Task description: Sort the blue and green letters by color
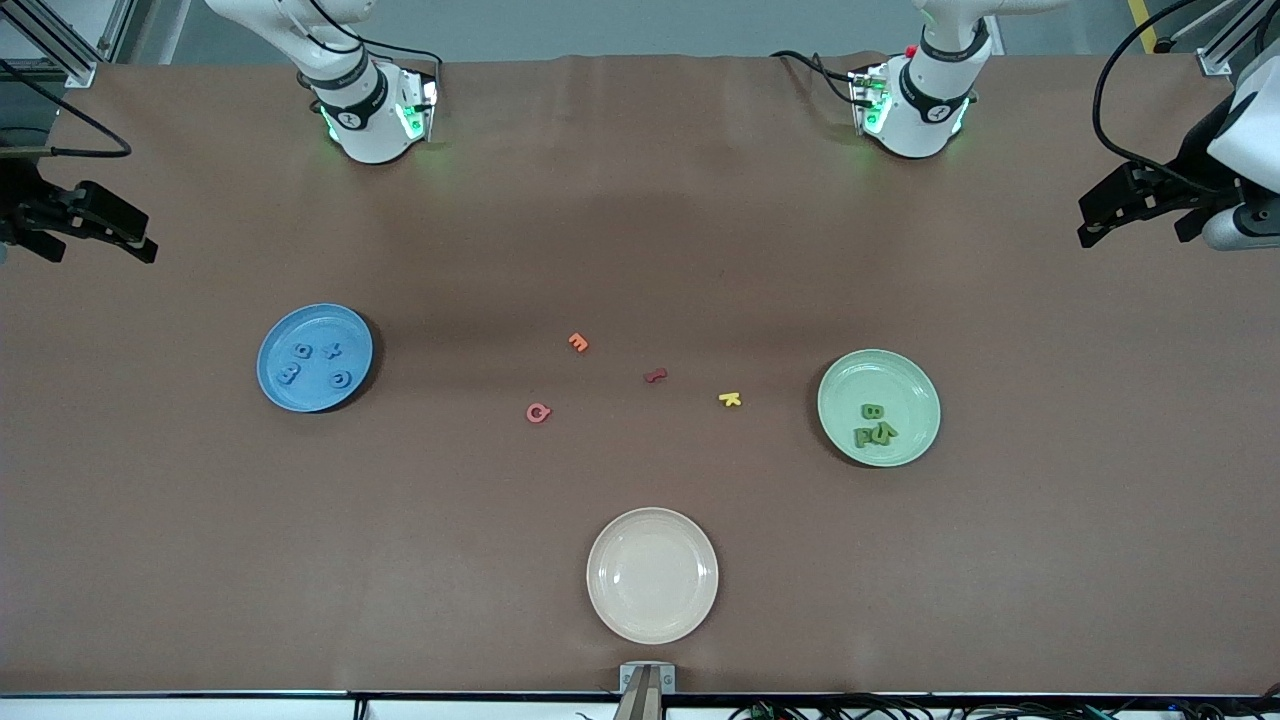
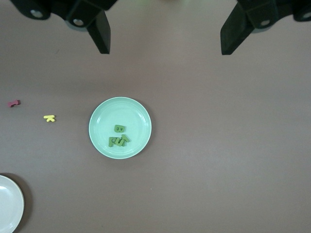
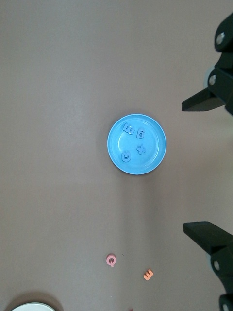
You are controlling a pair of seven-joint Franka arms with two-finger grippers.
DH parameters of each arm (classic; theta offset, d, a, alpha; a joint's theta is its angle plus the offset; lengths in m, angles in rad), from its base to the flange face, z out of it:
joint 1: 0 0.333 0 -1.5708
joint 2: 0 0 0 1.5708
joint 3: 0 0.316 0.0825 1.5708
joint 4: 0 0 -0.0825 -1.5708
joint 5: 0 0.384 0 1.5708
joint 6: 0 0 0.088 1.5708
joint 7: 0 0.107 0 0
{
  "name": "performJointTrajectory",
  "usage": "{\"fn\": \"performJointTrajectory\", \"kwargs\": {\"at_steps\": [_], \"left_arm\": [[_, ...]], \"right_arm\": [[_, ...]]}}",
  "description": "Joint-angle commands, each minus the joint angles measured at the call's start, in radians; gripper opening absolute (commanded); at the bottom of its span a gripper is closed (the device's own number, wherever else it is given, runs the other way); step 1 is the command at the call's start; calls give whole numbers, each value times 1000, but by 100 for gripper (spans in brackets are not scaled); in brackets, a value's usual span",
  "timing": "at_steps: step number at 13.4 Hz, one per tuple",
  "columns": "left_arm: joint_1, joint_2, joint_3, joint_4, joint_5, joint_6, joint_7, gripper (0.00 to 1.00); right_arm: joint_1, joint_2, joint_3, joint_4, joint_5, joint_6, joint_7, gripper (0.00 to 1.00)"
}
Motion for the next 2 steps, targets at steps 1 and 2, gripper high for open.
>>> {"fn": "performJointTrajectory", "kwargs": {"at_steps": [1, 2], "left_arm": [[6, 13, -4, 23, 1, 1, 0, 100], [8, 15, -4, 25, 5, 1, 4, 100]], "right_arm": [[0, 15, 1, 29, -9, -11, 14, 100], [0, 15, 1, 29, -9, -9, 14, 100]]}}
